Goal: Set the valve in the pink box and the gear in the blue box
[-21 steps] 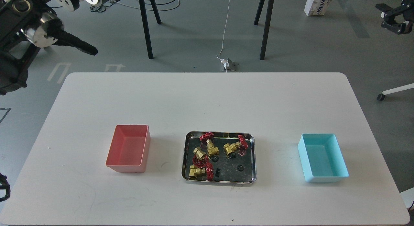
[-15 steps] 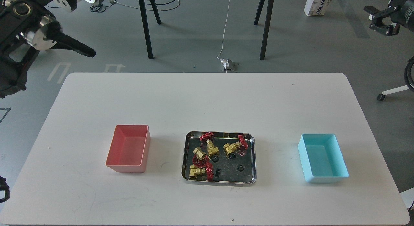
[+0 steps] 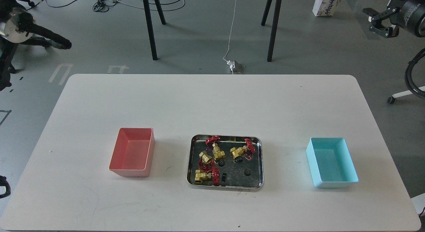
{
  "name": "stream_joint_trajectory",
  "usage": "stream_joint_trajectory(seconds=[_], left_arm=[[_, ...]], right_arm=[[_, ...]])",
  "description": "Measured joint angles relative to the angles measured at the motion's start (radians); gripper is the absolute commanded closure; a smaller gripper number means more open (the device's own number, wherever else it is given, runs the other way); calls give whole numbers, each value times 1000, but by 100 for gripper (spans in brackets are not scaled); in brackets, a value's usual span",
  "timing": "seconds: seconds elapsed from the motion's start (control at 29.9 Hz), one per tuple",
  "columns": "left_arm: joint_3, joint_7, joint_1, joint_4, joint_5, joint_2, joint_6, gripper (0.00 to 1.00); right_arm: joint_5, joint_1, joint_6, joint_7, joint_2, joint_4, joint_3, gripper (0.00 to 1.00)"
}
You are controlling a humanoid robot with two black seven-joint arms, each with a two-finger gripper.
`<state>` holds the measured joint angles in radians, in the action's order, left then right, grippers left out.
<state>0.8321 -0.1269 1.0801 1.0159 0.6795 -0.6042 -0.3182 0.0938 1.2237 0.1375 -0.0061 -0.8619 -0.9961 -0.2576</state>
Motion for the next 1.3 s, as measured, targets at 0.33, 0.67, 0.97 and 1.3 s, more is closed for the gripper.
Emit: stream_joint_trajectory(seconds=[0.33, 0.67, 0.97, 1.3], left_arm=[[-59, -48, -73, 124, 84, -2, -31, 3], [-366, -44, -129, 404, 1030, 69, 311, 7], [-508, 30, -276, 410, 1499, 108, 426, 5], [-527, 34, -470, 314, 1502, 125, 430, 4]], right_arm=[[-5, 34, -6, 1, 3, 3, 5, 1], [-6, 133, -9, -3, -3, 2, 12, 1], [-13, 171, -9, -9, -1, 3, 19, 1], [-60, 187, -9, -11, 10, 25, 23, 1]])
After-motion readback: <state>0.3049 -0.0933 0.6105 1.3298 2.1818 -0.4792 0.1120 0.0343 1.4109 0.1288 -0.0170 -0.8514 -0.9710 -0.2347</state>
